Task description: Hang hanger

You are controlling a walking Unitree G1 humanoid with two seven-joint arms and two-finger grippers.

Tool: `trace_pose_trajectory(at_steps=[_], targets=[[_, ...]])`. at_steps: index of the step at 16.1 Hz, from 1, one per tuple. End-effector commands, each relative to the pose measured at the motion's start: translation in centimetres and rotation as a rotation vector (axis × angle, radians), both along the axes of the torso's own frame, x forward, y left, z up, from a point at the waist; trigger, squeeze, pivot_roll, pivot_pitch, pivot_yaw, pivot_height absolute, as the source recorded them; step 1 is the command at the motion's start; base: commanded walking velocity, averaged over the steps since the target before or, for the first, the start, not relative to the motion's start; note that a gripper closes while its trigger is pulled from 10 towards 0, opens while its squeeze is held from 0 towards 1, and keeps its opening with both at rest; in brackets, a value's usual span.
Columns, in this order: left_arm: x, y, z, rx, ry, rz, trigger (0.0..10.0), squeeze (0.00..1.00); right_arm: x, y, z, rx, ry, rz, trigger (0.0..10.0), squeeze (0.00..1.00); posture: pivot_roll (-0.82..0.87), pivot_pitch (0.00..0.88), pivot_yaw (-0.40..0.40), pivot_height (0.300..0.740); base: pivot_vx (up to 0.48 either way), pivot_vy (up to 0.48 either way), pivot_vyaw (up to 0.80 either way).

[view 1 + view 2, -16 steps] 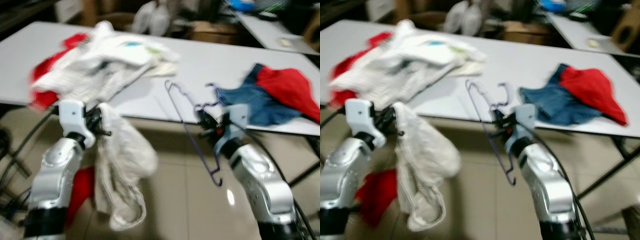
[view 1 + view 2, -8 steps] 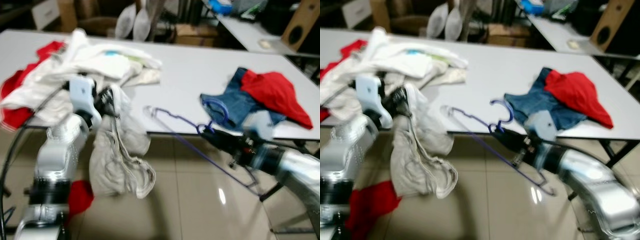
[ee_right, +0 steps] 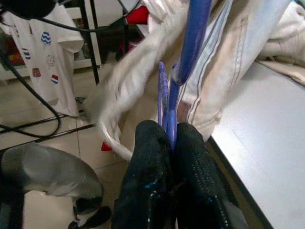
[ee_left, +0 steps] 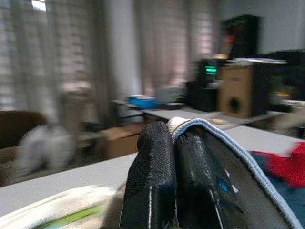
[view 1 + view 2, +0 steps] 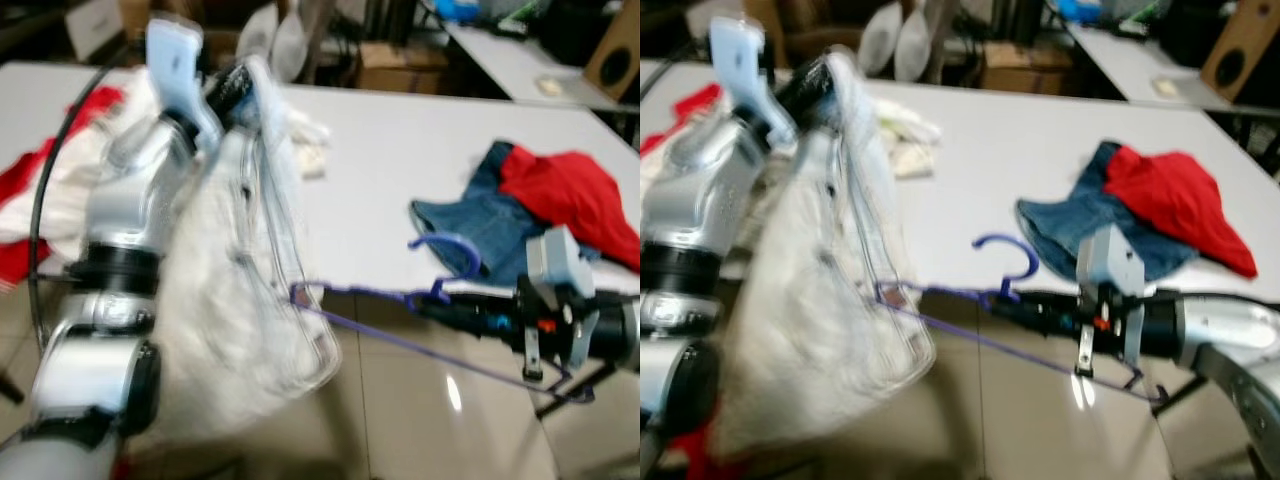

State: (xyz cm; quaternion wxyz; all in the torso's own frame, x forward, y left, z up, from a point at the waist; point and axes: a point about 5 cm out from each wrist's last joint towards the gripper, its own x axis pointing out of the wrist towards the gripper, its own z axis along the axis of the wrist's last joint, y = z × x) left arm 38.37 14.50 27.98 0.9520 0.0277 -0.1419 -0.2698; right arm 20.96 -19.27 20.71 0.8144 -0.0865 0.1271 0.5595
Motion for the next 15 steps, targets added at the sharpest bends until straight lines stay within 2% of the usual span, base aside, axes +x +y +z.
trace_pose_trajectory(at_steps=[1,2,5,8,9,12,13,14,15], targets=[[-0.1,0.2,2.0,-0.007,-0.069,-0.010,10.0,0.00,0.0,0.5,0.1,-0.012,-0.012,0.017,10.0,0.00,-0.14,0.000,-0.026,0.740,0.390,0.000,0.00],[0.1,-0.2,2.7,-0.006,-0.089,-0.031,10.0,0.00,0.0,1.1,-0.2,-0.002,0.000,0.042,10.0,0.00,-0.13,0.000,-0.029,0.740,0.394,0.000,0.00],[0.6,-0.6,3.1,0.014,-0.106,-0.044,10.0,0.00,0.0,1.6,0.2,0.023,0.003,0.073,10.0,0.00,-0.13,0.000,-0.033,0.740,0.395,0.000,0.00],[0.1,-2.1,4.1,-0.004,-0.141,-0.125,10.0,0.00,0.9,1.9,-0.1,-0.003,-0.016,0.054,10.0,0.00,-0.12,0.000,-0.039,0.740,0.398,0.000,0.00],[-0.2,-2.4,4.6,-0.018,-0.156,-0.154,10.0,0.00,1.7,1.9,-0.4,-0.027,-0.032,0.014,10.0,0.00,-0.12,0.000,-0.039,0.740,0.394,0.000,0.00],[-1.4,-3.0,7.0,-0.111,-0.216,-0.262,10.0,0.00,5.8,0.6,-0.6,-0.143,-0.163,-0.280,10.0,0.00,-0.12,0.000,-0.048,0.740,0.391,0.000,0.00],[-1.9,-3.2,8.2,-0.160,-0.241,-0.311,10.0,0.00,7.4,0.0,0.5,-0.122,-0.256,-0.395,10.0,0.00,-0.12,0.000,-0.049,0.740,0.394,0.000,0.00],[-2.1,-3.2,8.8,-0.181,-0.255,-0.328,10.0,0.00,8.2,-0.2,1.2,-0.096,-0.303,-0.448,10.0,0.00,-0.12,0.000,-0.049,0.740,0.390,0.000,0.00],[-2.7,-2.9,10.4,-0.220,-0.309,-0.338,10.0,0.00,9.4,-0.4,2.9,-0.026,-0.397,-0.546,10.0,0.00,-0.12,0.000,-0.049,0.740,0.394,0.000,0.00]])
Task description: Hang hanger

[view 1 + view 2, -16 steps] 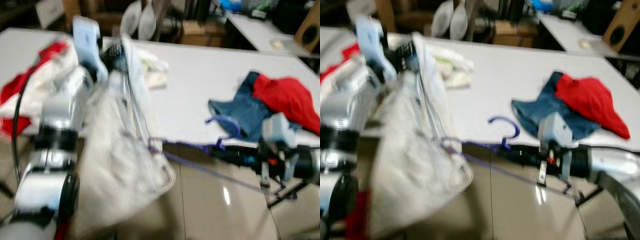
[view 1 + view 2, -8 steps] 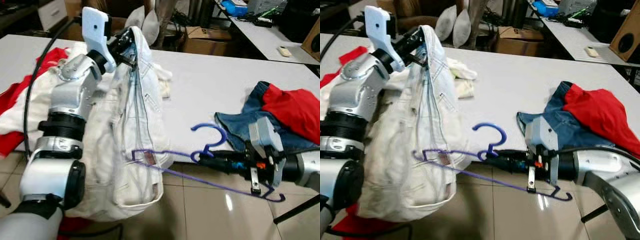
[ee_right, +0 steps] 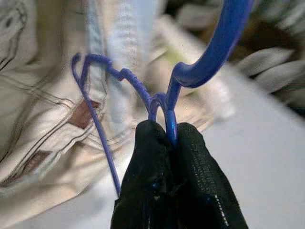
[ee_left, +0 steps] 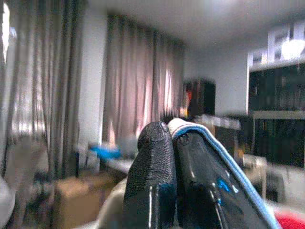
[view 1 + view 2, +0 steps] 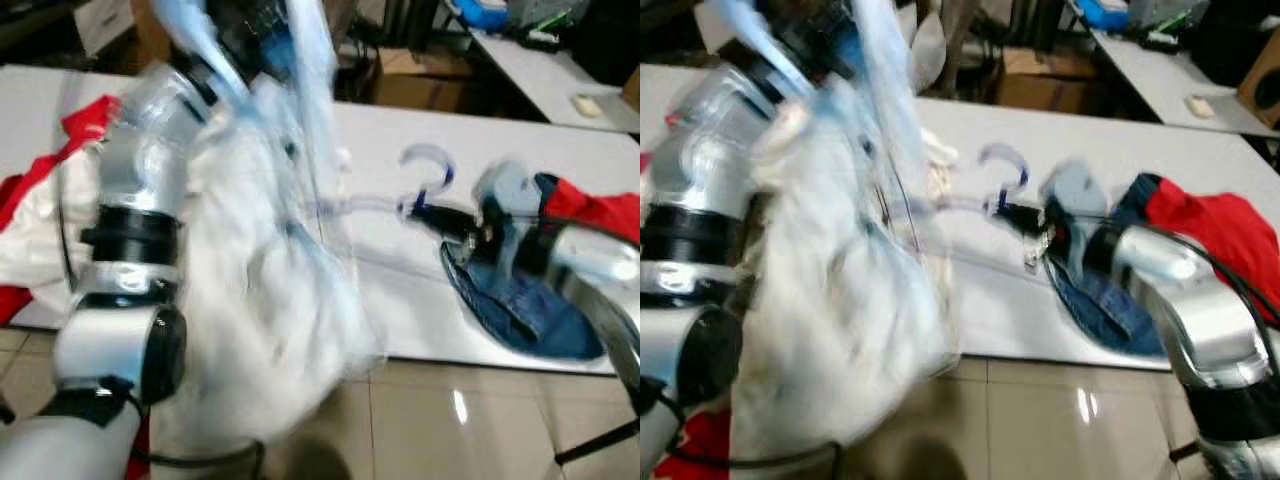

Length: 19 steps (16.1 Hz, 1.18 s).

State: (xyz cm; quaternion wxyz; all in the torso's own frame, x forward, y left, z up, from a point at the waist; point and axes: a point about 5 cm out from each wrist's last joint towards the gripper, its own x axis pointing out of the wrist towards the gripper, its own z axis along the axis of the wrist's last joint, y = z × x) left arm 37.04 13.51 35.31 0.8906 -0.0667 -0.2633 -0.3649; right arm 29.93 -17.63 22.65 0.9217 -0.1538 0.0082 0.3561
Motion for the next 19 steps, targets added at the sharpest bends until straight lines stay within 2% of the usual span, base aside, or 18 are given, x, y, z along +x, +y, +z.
trace_pose_trajectory(at_steps=[1,3,4,5,6,7,9,10,11,12,13,14,15,16,17,18,19], targets=[[-1.9,-1.2,4.8,-0.062,-0.173,-0.068,10.0,0.00,1.3,-2.0,2.5,0.059,-0.154,-0.187,10.0,0.00,-0.12,0.000,-0.048,0.740,0.394,0.000,0.00],[-2.9,0.0,7.2,-0.133,-0.251,-0.073,10.0,0.00,2.2,-2.3,5.5,0.190,-0.338,-0.307,10.0,0.00,-0.11,0.000,-0.052,0.740,0.367,0.000,0.00],[-3.1,0.1,7.3,-0.128,-0.264,-0.080,10.0,0.00,2.3,-2.5,6.2,0.210,-0.394,-0.341,10.0,0.00,-0.11,0.000,-0.052,0.740,0.334,0.000,0.00],[-3.0,0.0,6.7,-0.112,-0.251,-0.085,10.0,0.00,2.3,-2.8,6.6,0.235,-0.436,-0.376,10.0,0.00,-0.11,0.000,-0.051,0.740,0.289,0.000,0.00],[-2.8,-0.4,5.2,-0.076,-0.220,-0.079,10.0,0.00,2.3,-2.9,6.7,0.256,-0.463,-0.389,10.0,0.00,-0.12,0.000,-0.041,0.740,0.000,0.000,0.00],[-2.7,-0.4,4.9,-0.065,-0.213,-0.072,10.0,0.00,2.3,-2.9,6.6,0.255,-0.462,-0.386,10.0,0.00,-0.12,0.000,-0.039,0.740,0.000,0.000,0.00],[-1.1,-0.3,0.0,0.071,-0.100,0.072,10.0,0.00,0.6,-0.7,3.0,0.165,-0.306,-0.153,10.0,0.00,-0.13,0.000,-0.024,0.740,0.000,0.000,0.00],[-0.6,-0.1,-1.9,0.109,-0.039,0.113,10.0,0.00,-0.1,-0.1,1.9,0.132,-0.282,-0.095,10.0,0.00,-0.13,0.000,-0.020,0.740,0.000,0.000,0.00],[0.1,0.2,-6.5,0.209,0.126,0.164,10.0,0.00,-0.9,0.3,0.5,0.096,-0.241,-0.055,10.0,0.00,-0.13,0.000,-0.020,0.740,0.000,0.000,0.00],[0.1,0.6,-10.8,0.332,0.259,0.214,10.0,0.00,-1.5,0.4,-0.4,0.088,-0.201,-0.032,10.0,0.00,-0.14,0.000,-0.007,0.740,0.000,0.000,0.00],[-0.8,0.9,-14.8,0.428,0.382,0.214,10.0,0.00,-2.1,0.4,-1.1,0.078,-0.143,0.003,10.0,0.00,-0.14,0.000,-0.005,0.740,0.000,0.000,0.00],[-1.3,1.1,-16.6,0.477,0.427,0.216,10.0,0.00,-2.5,0.5,-1.6,0.063,-0.106,0.034,10.0,0.00,-0.14,0.000,-0.005,0.740,0.000,0.000,0.00],[-2.6,1.3,-19.4,0.563,0.495,0.196,10.0,0.00,-4.1,0.5,-2.7,0.004,0.007,0.147,10.0,0.00,-0.14,0.000,-0.010,0.740,0.000,0.000,0.00],[-2.7,1.7,-19.8,0.563,0.516,0.196,10.0,0.22,-5.4,0.4,-3.7,-0.046,0.119,0.232,10.0,0.00,-0.14,0.000,-0.015,0.740,0.000,0.000,0.00],[-2.3,2.1,-19.8,0.566,0.515,0.233,10.0,0.22,-6.0,0.2,-4.1,-0.066,0.166,0.265,10.0,0.00,-0.13,0.000,-0.019,0.740,0.000,0.000,0.00],[-1.7,3.3,-20.0,0.673,0.492,0.311,10.0,1.00,-6.8,-1.1,-4.2,-0.106,0.238,0.282,10.0,0.00,-0.14,0.000,-0.020,0.740,0.000,0.000,0.00],[-1.6,4.1,-20.3,0.753,0.484,0.351,10.0,1.00,-7.1,-1.8,-3.8,-0.124,0.258,0.287,10.0,0.00,-0.14,0.000,-0.020,0.740,0.000,0.000,0.00]])
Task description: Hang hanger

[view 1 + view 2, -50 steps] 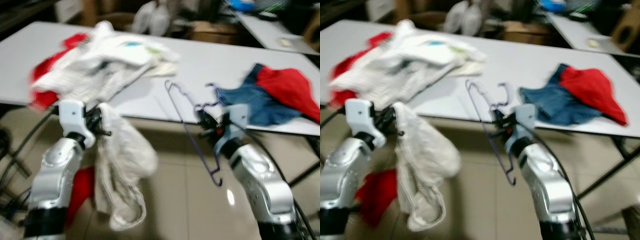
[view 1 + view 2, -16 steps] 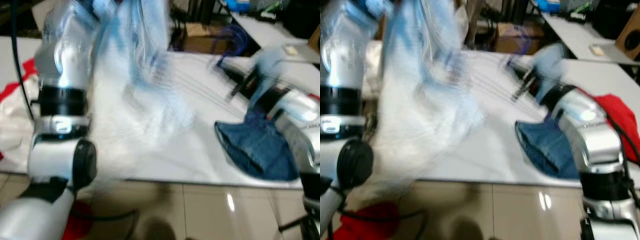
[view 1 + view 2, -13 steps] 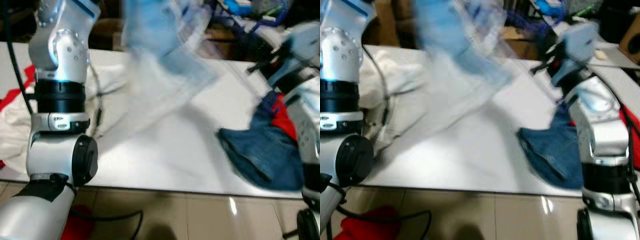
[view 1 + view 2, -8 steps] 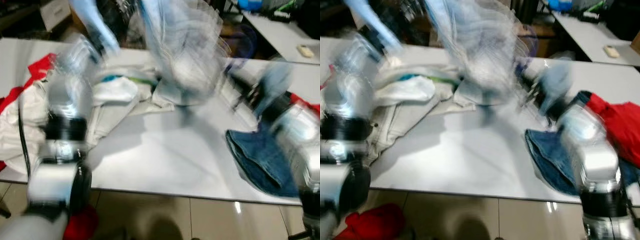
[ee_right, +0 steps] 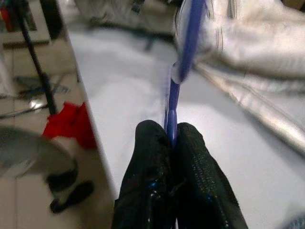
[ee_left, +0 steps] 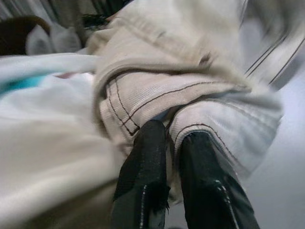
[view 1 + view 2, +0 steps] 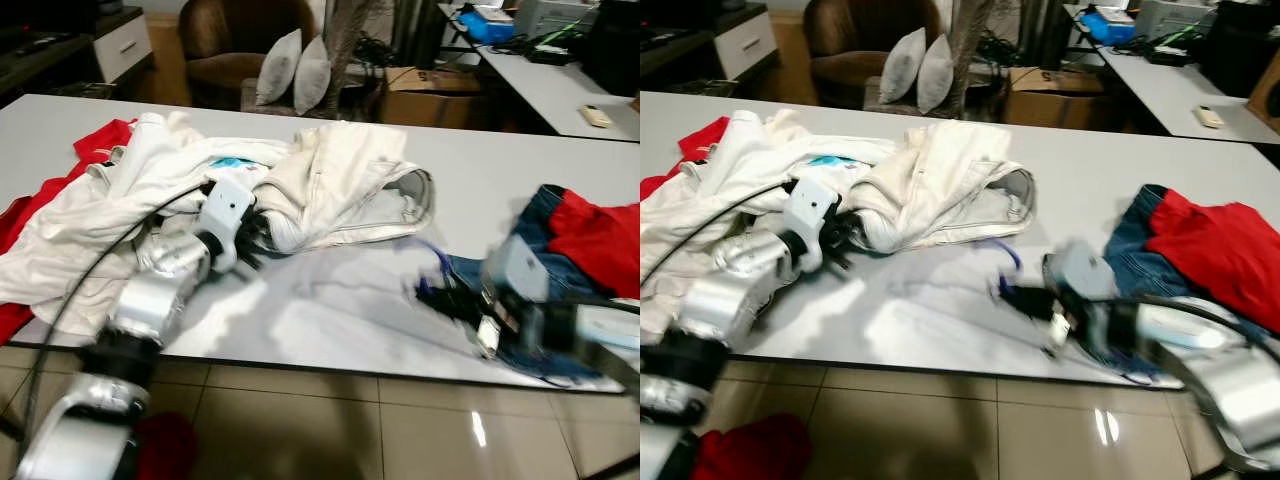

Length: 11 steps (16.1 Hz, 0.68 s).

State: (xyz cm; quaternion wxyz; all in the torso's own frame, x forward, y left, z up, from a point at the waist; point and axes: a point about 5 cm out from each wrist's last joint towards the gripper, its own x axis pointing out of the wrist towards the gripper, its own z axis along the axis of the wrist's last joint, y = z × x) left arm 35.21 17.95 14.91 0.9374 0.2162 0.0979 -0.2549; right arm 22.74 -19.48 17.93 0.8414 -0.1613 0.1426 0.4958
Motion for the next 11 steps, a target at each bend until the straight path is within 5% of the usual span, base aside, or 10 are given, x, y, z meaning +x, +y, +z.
trace_pose_trajectory(at_steps=[1,3,5,6,7,11], targets=[[0.0,0.6,-0.7,0.140,0.010,-0.008,10.0,1.00,-0.3,-0.8,1.9,0.026,-0.015,0.011,10.0,0.00,-0.14,0.000,-0.020,0.740,0.000,0.000,0.00],[-0.4,1.9,-1.6,0.226,0.059,-0.014,10.0,1.00,-0.8,-2.3,4.3,0.076,-0.014,0.012,10.0,0.00,-0.14,0.000,-0.020,0.740,0.000,0.000,0.00],[-0.5,2.5,-1.5,0.223,0.069,-0.016,10.0,1.00,-1.0,-3.0,5.7,0.109,-0.035,0.011,10.0,0.00,-0.14,0.000,-0.020,0.740,0.000,0.000,0.00],[-1.2,2.3,-1.0,0.072,0.100,-0.104,10.0,1.00,-0.8,-3.9,7.4,0.164,-0.098,-0.035,10.0,0.00,-0.16,0.000,-0.016,0.740,0.000,0.000,0.00],[-3.6,1.8,0.5,-0.125,0.124,-0.329,10.0,1.00,-0.1,-4.0,8.2,0.229,-0.153,-0.126,10.0,0.00,-0.18,0.000,-0.018,0.740,0.000,0.000,0.00],[-7.1,2.5,2.3,-0.157,0.205,-0.497,10.0,1.00,0.1,-2.7,6.3,0.270,-0.071,-0.215,10.0,0.00,-0.18,0.000,-0.028,0.740,0.000,0.000,0.00]])
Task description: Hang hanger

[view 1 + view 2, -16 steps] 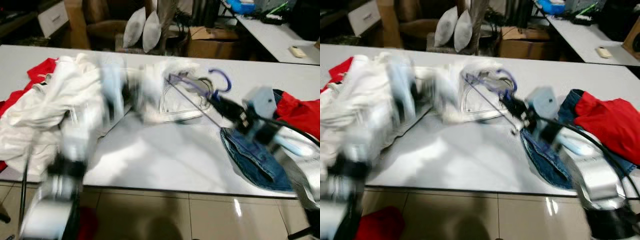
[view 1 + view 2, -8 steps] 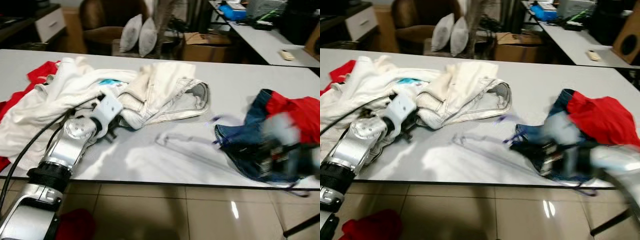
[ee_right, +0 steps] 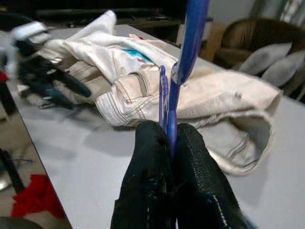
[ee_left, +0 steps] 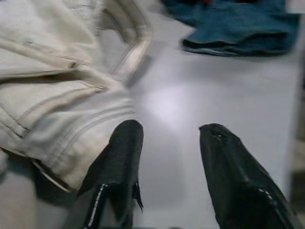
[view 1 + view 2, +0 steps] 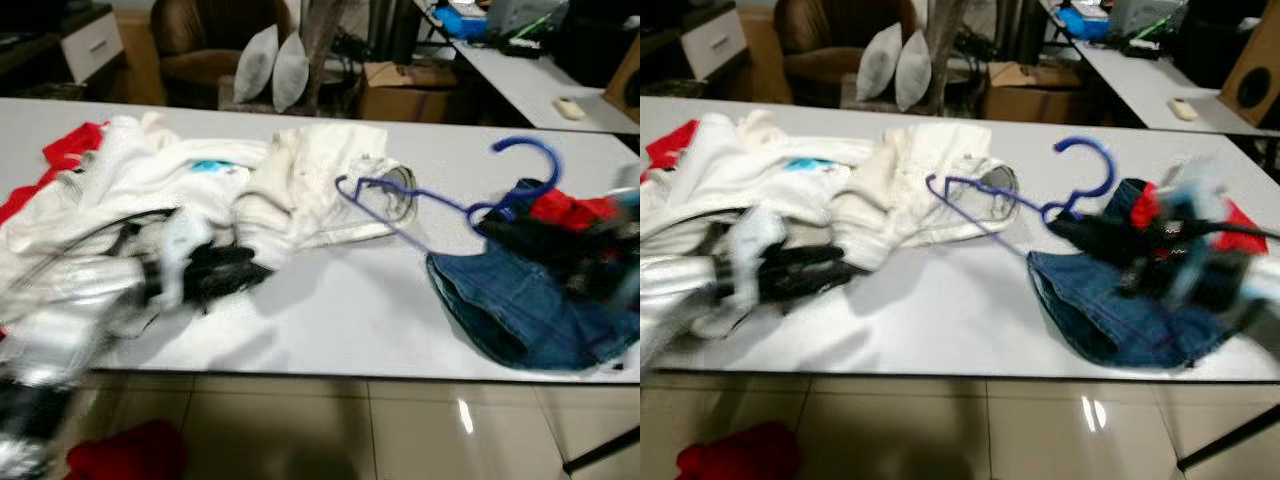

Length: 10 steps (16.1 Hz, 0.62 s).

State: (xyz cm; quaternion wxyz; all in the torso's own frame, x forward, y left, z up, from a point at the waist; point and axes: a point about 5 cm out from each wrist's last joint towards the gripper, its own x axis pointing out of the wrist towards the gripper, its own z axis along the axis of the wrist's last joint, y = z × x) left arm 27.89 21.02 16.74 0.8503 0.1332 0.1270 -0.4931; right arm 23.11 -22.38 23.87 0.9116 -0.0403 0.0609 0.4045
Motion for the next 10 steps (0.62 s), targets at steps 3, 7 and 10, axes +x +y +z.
trace_pose_trajectory(at_steps=[3,7,10], targets=[[-2.1,-0.3,4.7,-0.132,-0.075,-0.062,10.0,1.00,0.8,2.3,-1.2,0.055,-0.006,-0.126,10.0,0.00,-0.17,0.000,-0.049,0.740,0.000,0.000,0.00],[0.4,-1.0,8.4,-0.339,-0.246,0.244,10.0,0.00,3.7,4.4,-1.3,0.159,-0.099,-0.411,10.0,0.00,-0.14,0.000,-0.083,0.740,0.000,0.000,0.00],[1.0,-4.1,4.2,-0.357,-0.274,0.442,10.0,0.00,3.7,5.7,-1.7,0.197,-0.154,-0.558,10.0,0.00,-0.15,0.000,-0.073,0.740,0.000,0.000,0.00]])
